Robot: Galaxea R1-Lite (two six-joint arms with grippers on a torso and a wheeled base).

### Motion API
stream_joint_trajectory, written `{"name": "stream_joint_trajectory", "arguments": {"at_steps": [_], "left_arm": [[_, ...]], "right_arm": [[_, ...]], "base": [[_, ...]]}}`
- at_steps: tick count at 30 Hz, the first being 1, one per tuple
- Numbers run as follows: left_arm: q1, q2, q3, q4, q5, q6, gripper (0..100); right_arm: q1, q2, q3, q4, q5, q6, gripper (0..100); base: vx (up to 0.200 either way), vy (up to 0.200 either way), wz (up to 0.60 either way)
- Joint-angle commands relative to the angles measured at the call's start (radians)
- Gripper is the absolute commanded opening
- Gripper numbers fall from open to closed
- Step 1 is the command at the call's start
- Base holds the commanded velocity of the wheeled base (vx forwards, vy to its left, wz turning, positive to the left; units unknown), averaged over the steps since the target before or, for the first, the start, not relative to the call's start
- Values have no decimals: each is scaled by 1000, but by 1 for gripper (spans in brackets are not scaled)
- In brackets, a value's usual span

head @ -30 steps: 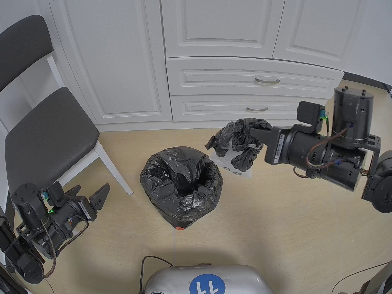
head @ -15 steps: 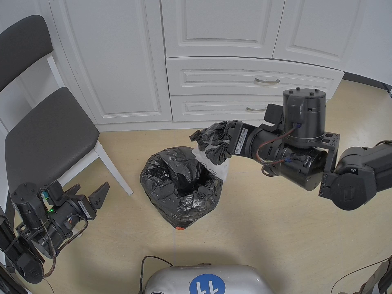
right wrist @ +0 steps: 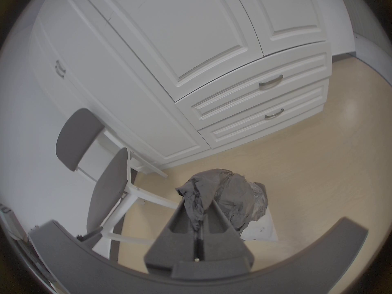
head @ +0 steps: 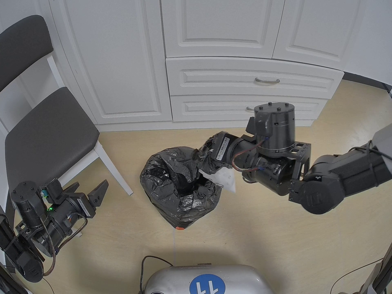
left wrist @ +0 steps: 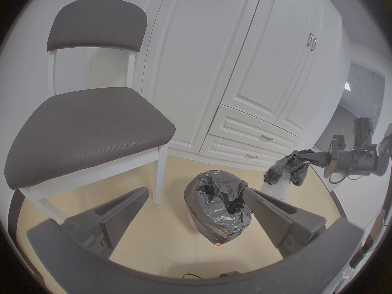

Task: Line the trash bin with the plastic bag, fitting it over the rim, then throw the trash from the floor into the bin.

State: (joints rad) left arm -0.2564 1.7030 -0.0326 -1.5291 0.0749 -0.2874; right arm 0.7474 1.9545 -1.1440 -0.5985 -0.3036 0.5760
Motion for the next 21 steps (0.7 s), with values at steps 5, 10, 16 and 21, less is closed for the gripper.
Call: {"name": "stream_joint_trajectory", "arguments": {"at_steps": [5,10,16,21], "left_arm": [[-3,24,-1,0,-1,2,100],[-3,23,-3,0,0,2,100],[2,26,-3,0,0,2,100],[2,27,-3,1,0,2,100]], "right_arm": [[32,239,-66,-201,9,96,0],[58,313,-100,-224,11,165,0],[56,388,-161,-227,29,237,0],[41,432,-184,-230,51,254,0]], "base": [[0,0,0],[0,0,0],[0,0,0],[0,0,0]]}}
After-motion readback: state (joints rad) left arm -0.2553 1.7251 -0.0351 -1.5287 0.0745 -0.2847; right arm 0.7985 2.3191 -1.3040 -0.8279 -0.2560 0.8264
